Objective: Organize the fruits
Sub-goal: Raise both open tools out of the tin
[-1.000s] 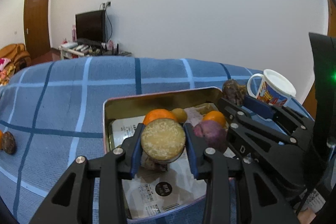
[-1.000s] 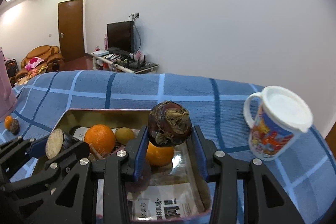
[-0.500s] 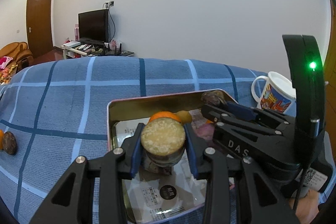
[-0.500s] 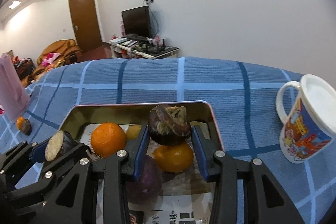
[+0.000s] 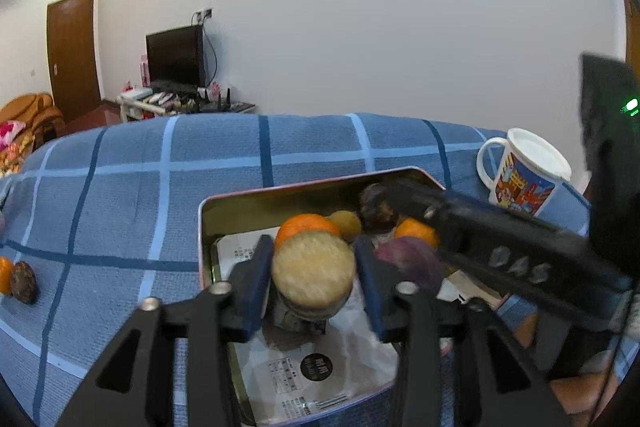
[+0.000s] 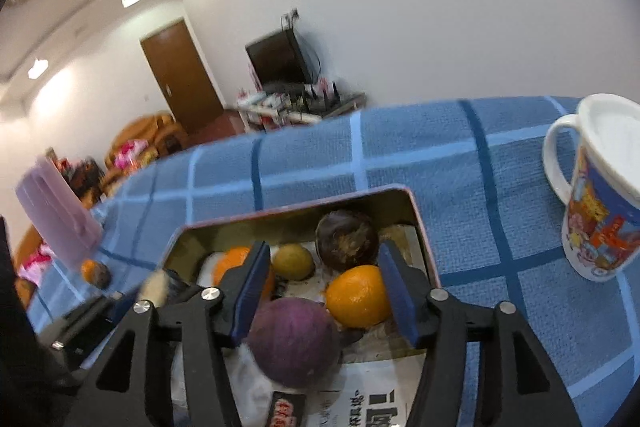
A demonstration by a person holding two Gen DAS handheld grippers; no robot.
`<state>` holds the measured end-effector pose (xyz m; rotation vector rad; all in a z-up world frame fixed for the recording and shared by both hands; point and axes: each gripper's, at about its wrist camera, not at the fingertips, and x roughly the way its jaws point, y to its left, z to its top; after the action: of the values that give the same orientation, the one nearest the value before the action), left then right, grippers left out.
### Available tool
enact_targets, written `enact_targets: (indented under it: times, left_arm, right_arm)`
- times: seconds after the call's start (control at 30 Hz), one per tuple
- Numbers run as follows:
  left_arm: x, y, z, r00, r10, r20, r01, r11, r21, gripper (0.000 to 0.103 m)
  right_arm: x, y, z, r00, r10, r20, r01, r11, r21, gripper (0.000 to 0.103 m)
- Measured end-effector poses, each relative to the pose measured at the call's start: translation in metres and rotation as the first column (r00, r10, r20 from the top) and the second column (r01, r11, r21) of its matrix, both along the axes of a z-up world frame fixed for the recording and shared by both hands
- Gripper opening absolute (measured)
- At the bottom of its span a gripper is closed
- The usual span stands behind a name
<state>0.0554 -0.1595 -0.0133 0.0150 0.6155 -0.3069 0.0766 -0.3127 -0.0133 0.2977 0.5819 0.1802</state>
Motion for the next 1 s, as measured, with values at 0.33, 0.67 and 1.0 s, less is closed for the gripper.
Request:
enact_targets:
  times: [0.33, 0.67, 1.0]
  left_arm:
    - [-0.012, -0.008, 0.004, 0.997, 0.027, 0.068, -0.032, 0.997, 0.072, 0.103]
    - [-0.032, 0.008, 0.011, 0.986, 0.063, 0.152, -0.07, 0.997, 0.041, 0.103]
    - [-0.045, 0.022, 0.015, 0.974, 0.1, 0.205, -0.113, 0.992, 0.051, 0.103]
  right_arm:
    - [-0.047, -0.004, 0.025, 0.937, -0.289, 0.197, 0.314, 0.942, -0.114, 0.081]
    - [-0.072, -0.005, 0.022, 0.915, -0.319, 0.246, 0.355, 0.927, -0.12, 0.082]
    - [-0.1, 0.009, 0.027, 0.891, -0.336, 0.304, 0.396, 0.904, -0.159, 0.082]
